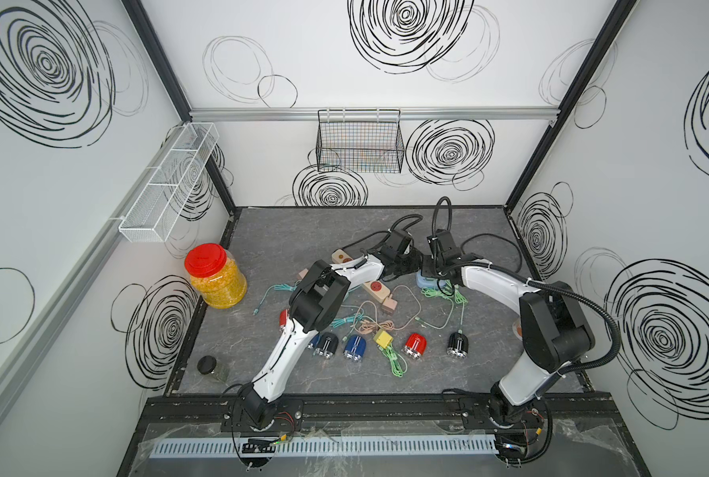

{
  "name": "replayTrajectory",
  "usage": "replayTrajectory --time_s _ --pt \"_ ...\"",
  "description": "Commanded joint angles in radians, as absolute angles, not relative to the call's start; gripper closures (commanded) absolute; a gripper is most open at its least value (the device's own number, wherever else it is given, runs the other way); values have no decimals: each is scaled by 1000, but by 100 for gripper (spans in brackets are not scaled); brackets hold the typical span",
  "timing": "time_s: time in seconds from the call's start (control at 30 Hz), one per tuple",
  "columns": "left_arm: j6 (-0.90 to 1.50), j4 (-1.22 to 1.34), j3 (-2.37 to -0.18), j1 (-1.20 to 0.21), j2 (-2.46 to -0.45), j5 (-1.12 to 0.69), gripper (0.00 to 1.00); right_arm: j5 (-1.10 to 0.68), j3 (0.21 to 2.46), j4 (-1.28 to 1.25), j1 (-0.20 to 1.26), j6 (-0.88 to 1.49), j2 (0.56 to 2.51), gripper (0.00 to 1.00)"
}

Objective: Unplug the electric shaver
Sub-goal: Remove the plug from the socket.

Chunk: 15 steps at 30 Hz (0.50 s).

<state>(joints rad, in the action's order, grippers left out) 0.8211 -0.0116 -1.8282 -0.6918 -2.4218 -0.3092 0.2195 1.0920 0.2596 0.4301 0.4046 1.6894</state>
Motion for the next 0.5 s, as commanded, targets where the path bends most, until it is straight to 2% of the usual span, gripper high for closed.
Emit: replayTrajectory --time_s 0.0,0.27,0.47 --pt "827 -123 -1809 -695 -2476 -282 100 274 1156 258 444 388 1700 84" --pt "840 -94 -1807 -687 -2458 -303 100 251 1123 289 446 417 1619 85" --pt "846 -86 -1822 -676 -2435 -316 100 168 1019 284 449 463 1515 85"
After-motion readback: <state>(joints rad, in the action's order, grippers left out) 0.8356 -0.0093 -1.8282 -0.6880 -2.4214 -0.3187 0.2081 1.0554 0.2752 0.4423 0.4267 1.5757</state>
